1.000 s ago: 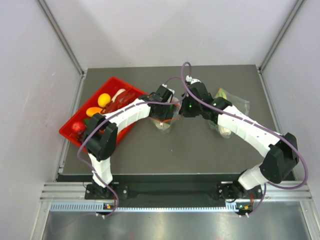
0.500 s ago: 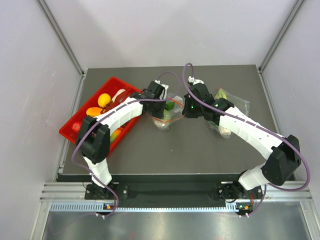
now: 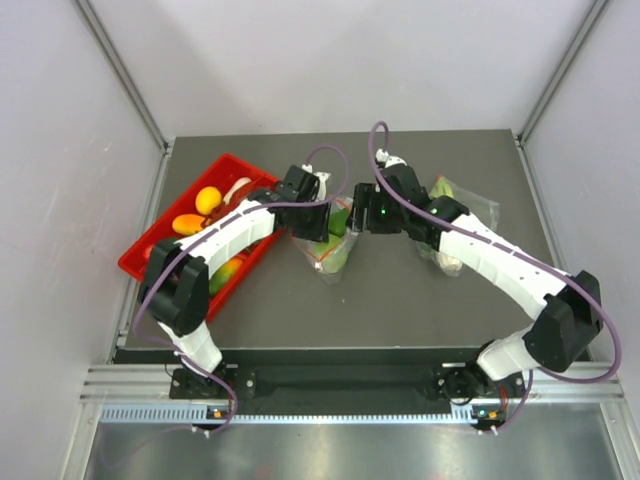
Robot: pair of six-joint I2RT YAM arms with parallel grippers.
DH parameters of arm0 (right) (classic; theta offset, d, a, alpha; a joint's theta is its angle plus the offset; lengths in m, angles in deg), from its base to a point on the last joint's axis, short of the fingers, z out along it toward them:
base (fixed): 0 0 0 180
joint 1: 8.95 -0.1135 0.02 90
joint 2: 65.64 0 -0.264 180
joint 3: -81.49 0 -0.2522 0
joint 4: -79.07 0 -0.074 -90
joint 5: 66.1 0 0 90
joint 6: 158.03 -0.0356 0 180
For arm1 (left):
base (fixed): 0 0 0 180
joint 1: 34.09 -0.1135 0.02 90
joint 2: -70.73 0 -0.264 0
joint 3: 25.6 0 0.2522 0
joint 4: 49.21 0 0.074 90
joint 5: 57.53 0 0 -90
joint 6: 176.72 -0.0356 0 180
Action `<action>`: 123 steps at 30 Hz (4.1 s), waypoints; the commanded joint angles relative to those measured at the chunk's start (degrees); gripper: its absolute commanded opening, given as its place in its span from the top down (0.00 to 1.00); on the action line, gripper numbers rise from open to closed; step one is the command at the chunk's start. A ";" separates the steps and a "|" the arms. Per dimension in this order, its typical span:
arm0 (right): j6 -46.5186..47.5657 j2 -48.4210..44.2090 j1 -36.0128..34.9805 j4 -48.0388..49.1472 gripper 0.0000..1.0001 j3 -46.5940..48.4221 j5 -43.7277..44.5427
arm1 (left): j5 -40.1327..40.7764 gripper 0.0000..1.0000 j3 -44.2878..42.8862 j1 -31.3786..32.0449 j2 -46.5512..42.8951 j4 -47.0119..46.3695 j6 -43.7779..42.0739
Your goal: Open the zip-top bag and remove the fake food
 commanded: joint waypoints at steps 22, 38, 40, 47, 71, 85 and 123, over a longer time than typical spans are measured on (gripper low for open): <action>-3.44 17.82 -1.03 3.70 1.00 -2.06 -4.80 | 4.95 0.44 3.21 2.11 -6.09 -6.49 3.66; -2.91 16.51 -1.04 -0.44 1.00 -3.55 -2.95 | -2.52 0.46 1.71 5.19 -4.70 -9.67 3.04; -2.91 16.42 -1.04 -0.36 1.00 -3.64 -3.13 | -0.16 0.46 1.54 5.37 -3.13 -8.61 2.70; -2.91 15.72 -1.04 0.87 1.00 -4.08 -3.83 | 6.97 0.41 3.03 6.59 -1.36 -8.34 -0.11; -3.09 15.54 -1.12 1.58 1.00 -4.35 -4.53 | 14.27 0.78 6.11 9.59 0.40 -6.85 -0.47; -3.61 13.34 -1.04 -0.62 1.00 -1.36 -2.60 | 6.18 1.00 2.59 8.97 -10.32 -6.23 5.24; -2.56 15.19 -0.24 -1.76 1.00 -0.22 -1.81 | -33.98 1.00 14.46 -8.96 -21.31 -37.66 22.62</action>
